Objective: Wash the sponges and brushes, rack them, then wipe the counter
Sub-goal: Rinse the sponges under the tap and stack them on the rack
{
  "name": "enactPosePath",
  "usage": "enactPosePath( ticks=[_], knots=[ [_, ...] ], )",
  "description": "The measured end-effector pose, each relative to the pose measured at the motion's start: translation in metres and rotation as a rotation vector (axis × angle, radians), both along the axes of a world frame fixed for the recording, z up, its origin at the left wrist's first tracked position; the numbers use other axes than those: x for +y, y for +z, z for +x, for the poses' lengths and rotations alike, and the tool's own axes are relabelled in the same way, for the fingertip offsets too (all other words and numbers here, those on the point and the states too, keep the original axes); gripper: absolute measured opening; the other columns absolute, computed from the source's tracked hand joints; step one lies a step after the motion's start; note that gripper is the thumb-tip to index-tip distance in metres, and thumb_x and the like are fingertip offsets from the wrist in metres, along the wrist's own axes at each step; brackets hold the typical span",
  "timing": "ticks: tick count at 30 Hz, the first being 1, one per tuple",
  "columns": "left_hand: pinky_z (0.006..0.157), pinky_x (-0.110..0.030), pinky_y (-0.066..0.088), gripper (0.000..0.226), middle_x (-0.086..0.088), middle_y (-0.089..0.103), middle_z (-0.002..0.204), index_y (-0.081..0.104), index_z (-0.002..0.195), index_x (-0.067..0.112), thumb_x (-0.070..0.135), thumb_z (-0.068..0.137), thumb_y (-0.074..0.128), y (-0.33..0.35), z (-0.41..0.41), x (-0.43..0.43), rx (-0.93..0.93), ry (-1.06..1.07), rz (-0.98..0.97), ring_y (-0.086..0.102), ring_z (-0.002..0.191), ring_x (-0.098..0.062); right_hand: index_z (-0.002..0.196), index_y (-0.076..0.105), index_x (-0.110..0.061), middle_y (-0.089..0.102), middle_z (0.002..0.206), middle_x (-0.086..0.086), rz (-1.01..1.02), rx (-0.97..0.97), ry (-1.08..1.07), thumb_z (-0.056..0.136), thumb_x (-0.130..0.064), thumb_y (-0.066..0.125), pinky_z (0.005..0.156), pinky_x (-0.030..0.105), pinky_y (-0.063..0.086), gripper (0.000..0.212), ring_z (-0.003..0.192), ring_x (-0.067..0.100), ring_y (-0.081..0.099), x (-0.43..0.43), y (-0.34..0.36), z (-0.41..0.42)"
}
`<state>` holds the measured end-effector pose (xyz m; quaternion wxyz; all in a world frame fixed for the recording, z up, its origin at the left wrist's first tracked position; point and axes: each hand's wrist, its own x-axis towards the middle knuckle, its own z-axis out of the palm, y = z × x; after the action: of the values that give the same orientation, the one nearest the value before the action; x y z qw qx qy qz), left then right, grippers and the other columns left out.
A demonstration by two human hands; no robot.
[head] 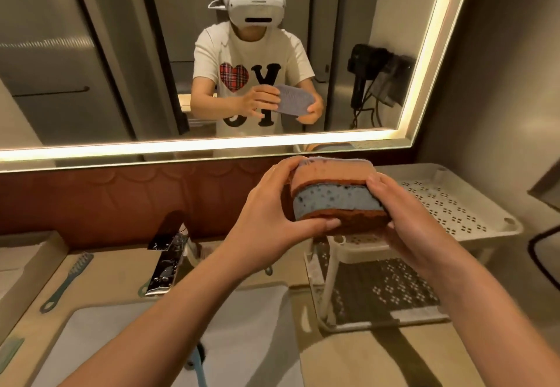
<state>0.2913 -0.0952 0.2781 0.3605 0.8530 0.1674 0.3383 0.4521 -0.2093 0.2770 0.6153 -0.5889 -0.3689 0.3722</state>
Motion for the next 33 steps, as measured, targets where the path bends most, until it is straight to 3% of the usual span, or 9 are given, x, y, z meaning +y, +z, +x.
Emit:
enactPosePath(
  ticks=[4,6,8,10,14,19,25,33],
  knots=[
    [0.104,-0.022,0.036,0.085,0.015,0.043,0.132,0.031,0.134,0.036,0.061,0.061,0.064,0.002,0.037,-0.001,0.039,-0.026,-0.007,0.040,0.123,0.002,0.117,0.059,-0.026,0.067,0.107,0.003,0.009,-0.031,-0.084,0.092,-0.038,0.046,0.062,0.020,0.053,0.031,0.091,0.011,0.067,0.000,0.003,0.032],
    [0.112,-0.031,0.028,0.096,0.017,0.032,0.142,0.017,0.143,0.037,0.063,0.062,0.063,0.000,0.057,-0.003,0.087,-0.036,-0.024,0.029,0.134,-0.003,0.116,0.060,-0.025,0.067,0.107,0.003,0.013,-0.049,-0.137,0.092,-0.037,0.046,0.066,0.022,0.052,0.030,0.092,0.012,0.067,0.000,0.003,0.053],
    [0.113,-0.030,0.018,0.103,0.021,0.020,0.146,0.007,0.145,0.038,0.066,0.062,0.061,-0.004,0.074,-0.005,0.128,-0.034,-0.046,0.016,0.138,-0.003,0.118,0.058,-0.021,0.066,0.108,0.005,0.030,-0.039,-0.203,0.093,-0.036,0.047,0.070,0.025,0.052,0.031,0.095,0.015,0.066,0.001,0.003,0.070],
    [0.112,-0.027,0.015,0.097,0.021,0.018,0.144,0.006,0.143,0.039,0.068,0.066,0.058,-0.008,0.091,-0.005,0.171,-0.030,-0.043,0.013,0.137,0.000,0.118,0.057,-0.017,0.065,0.108,0.008,0.057,-0.007,-0.284,0.093,-0.033,0.048,0.072,0.028,0.051,0.030,0.095,0.017,0.064,0.003,0.002,0.087],
    [0.116,-0.033,0.004,0.078,-0.001,0.006,0.159,0.008,0.150,0.020,0.055,0.089,0.043,-0.023,0.125,0.001,0.422,0.060,0.108,0.001,0.146,-0.015,0.120,0.056,-0.015,0.064,0.111,0.011,0.064,0.025,-0.432,0.092,-0.034,0.051,0.081,0.036,0.053,0.034,0.101,0.023,0.062,0.007,-0.005,0.118],
    [0.118,-0.038,0.000,0.063,0.001,0.001,0.159,0.011,0.149,0.027,0.054,0.095,0.029,-0.040,0.147,0.005,0.565,0.101,0.300,-0.006,0.146,-0.015,0.121,0.055,-0.017,0.062,0.102,0.005,0.025,0.043,-0.550,0.092,-0.034,0.051,0.080,0.035,0.051,0.034,0.097,0.020,0.059,0.007,-0.013,0.146],
    [0.119,-0.036,0.004,0.062,0.004,0.006,0.159,0.013,0.149,0.027,0.053,0.095,0.027,-0.054,0.148,0.003,0.509,0.169,0.342,-0.004,0.146,-0.011,0.127,0.052,-0.018,0.059,0.117,0.010,-0.127,-0.057,-0.619,0.090,-0.039,0.052,0.094,0.044,0.048,0.042,0.106,0.025,0.056,0.011,-0.027,0.171],
    [0.120,-0.035,0.005,0.062,0.006,0.006,0.159,0.013,0.149,0.029,0.054,0.094,0.028,-0.054,0.148,0.003,0.491,0.178,0.319,-0.002,0.146,-0.010,0.122,0.055,-0.010,0.059,0.116,0.015,-0.258,-0.213,-0.604,0.090,-0.032,0.055,0.080,0.032,0.043,0.039,0.095,0.022,0.054,0.032,-0.032,0.189]
  ],
)
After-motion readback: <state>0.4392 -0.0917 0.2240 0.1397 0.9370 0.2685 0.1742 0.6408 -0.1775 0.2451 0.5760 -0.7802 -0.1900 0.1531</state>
